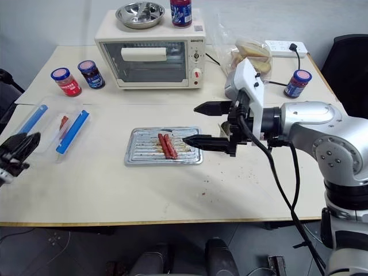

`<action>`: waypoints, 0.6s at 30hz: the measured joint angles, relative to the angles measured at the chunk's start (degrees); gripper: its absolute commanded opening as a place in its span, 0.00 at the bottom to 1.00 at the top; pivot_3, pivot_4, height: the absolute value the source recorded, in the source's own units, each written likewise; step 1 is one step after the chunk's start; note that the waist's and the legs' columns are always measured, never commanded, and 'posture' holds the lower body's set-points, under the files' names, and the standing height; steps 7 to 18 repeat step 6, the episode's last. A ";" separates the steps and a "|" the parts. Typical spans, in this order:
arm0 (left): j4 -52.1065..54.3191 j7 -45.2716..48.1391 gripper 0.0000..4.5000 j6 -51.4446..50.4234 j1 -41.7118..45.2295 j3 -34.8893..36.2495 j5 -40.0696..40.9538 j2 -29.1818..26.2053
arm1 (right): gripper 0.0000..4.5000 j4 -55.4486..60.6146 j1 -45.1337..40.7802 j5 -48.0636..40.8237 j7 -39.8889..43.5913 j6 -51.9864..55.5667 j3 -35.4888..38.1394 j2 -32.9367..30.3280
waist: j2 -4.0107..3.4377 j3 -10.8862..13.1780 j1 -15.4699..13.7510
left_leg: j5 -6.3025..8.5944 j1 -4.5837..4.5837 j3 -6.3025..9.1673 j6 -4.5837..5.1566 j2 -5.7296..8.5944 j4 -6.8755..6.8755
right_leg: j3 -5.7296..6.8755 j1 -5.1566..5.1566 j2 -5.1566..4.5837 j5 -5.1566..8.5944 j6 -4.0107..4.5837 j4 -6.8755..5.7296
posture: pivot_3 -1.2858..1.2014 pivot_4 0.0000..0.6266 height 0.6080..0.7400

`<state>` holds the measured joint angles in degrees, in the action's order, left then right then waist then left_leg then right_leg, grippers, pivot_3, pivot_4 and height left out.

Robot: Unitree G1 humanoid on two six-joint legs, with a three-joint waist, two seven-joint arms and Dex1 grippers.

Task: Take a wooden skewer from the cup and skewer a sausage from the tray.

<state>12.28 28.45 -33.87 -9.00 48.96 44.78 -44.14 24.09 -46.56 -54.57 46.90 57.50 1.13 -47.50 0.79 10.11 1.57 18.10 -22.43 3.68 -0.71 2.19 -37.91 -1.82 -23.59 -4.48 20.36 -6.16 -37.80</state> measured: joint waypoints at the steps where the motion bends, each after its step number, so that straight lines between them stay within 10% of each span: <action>1: 0.92 0.76 0.49 -0.46 -2.03 2.02 0.06 -0.13 | 1.00 0.01 0.01 0.00 0.36 0.00 0.00 -0.07 | 0.00 0.00 -0.02 | 0.00 0.00 0.00 0.00 -0.01 0.00 | 0.02 0.02 0.00 0.00 0.00 0.01 | 0.52 0.24 1.00; 6: 2.18 4.52 0.49 -1.29 -10.56 13.49 0.14 -0.24 | 1.00 -0.32 0.03 0.30 2.24 -0.22 0.04 -0.51 | 0.00 0.01 -0.05 | 0.02 0.05 0.00 0.04 -0.01 0.00 | 0.03 0.10 0.00 0.01 0.01 0.06 | 0.52 0.24 1.00; 18: 2.18 4.52 0.49 -1.29 -10.56 13.49 0.14 -0.24 | 1.00 -0.32 0.03 0.30 2.24 -0.22 0.04 -0.51 | 0.00 0.01 -0.05 | 0.02 0.05 0.00 0.04 -0.01 0.00 | 0.03 0.10 0.00 0.01 0.01 0.06 | 0.52 0.24 1.00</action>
